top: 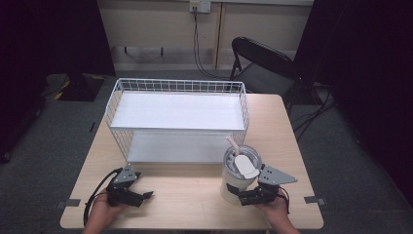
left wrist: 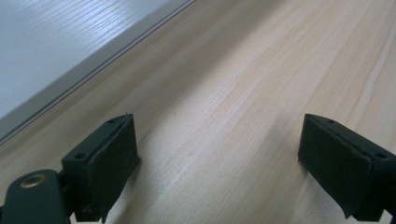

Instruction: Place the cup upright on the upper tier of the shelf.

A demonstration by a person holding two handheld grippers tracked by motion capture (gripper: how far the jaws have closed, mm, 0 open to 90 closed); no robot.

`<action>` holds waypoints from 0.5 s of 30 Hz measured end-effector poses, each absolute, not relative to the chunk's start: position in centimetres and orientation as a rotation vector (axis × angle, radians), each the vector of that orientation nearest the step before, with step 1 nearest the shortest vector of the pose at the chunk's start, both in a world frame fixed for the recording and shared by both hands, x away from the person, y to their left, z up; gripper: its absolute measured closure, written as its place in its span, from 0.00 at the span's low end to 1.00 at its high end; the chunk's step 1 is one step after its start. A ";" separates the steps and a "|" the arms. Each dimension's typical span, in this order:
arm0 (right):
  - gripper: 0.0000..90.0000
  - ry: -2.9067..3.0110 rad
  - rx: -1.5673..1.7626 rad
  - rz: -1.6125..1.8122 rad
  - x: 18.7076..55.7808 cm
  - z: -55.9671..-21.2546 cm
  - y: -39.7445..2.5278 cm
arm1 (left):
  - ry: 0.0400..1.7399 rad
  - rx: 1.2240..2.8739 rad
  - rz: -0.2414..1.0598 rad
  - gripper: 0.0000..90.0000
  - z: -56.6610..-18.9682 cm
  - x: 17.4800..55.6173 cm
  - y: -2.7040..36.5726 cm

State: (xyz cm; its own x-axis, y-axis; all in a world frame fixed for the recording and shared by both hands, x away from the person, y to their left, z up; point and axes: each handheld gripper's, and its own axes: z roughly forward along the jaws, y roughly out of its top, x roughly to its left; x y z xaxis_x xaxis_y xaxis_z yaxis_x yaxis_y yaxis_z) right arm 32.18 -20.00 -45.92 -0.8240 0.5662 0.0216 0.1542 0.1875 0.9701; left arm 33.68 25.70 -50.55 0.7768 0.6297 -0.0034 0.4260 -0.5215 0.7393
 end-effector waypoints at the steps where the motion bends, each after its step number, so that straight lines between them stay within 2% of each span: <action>1: 0.11 2.126 0.683 1.668 32.1 -45.9 -20.0 | 0.781 2.200 0.341 0.13 -50.5 33.7 25.7; 15: 0.11 2.134 0.610 1.632 31.7 -44.2 -20.0 | 0.782 2.199 0.341 0.13 -50.5 33.7 25.7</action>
State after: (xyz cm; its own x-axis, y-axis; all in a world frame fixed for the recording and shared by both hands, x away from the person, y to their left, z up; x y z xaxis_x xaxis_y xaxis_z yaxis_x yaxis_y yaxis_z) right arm 31.69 -20.02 -44.25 -0.8315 0.5541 -0.0395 0.1071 0.2298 0.9673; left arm 33.68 25.71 -50.55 0.7766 0.6300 -0.0036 0.4261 -0.5212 0.7395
